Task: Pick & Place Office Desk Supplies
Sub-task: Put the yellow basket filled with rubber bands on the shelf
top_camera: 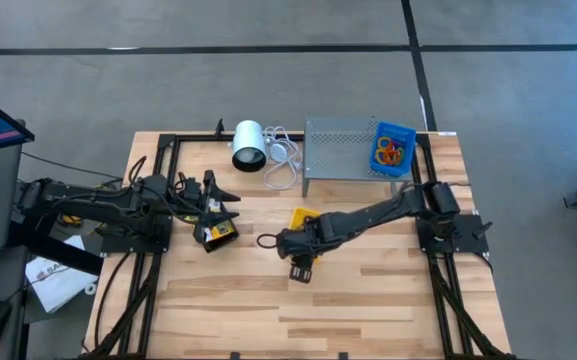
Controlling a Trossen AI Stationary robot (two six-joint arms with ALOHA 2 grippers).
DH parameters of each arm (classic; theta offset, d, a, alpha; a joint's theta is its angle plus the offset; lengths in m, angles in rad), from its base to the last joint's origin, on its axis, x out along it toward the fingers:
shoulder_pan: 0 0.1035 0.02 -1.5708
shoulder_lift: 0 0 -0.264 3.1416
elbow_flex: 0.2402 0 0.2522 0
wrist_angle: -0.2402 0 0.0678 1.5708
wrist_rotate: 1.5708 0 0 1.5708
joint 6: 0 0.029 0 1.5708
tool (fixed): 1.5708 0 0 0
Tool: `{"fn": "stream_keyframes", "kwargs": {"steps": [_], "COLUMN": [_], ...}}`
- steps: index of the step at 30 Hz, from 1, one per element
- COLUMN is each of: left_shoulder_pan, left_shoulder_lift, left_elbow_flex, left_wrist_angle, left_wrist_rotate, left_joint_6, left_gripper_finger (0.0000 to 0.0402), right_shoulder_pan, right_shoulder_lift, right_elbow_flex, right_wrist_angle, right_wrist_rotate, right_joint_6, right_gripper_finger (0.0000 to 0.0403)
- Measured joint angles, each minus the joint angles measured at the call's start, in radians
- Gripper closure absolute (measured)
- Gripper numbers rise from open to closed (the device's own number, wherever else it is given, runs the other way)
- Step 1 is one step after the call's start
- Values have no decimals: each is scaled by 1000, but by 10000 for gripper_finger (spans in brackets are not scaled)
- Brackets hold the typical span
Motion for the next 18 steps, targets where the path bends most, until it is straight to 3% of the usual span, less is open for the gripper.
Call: {"fn": "stream_keyframes", "kwargs": {"steps": [18], "left_shoulder_pan": [0], "left_shoulder_lift": [0], "left_elbow_flex": [0], "left_wrist_angle": [1], "left_wrist_rotate": [0], "left_joint_6": [0], "left_gripper_finger": [211], "right_shoulder_pan": [-10], "right_shoulder_lift": [1], "right_elbow_flex": [-127], "right_wrist_angle": [115], "right_wrist_rotate": [-46], "right_joint_6": [7], "right_gripper_finger": [226]}}
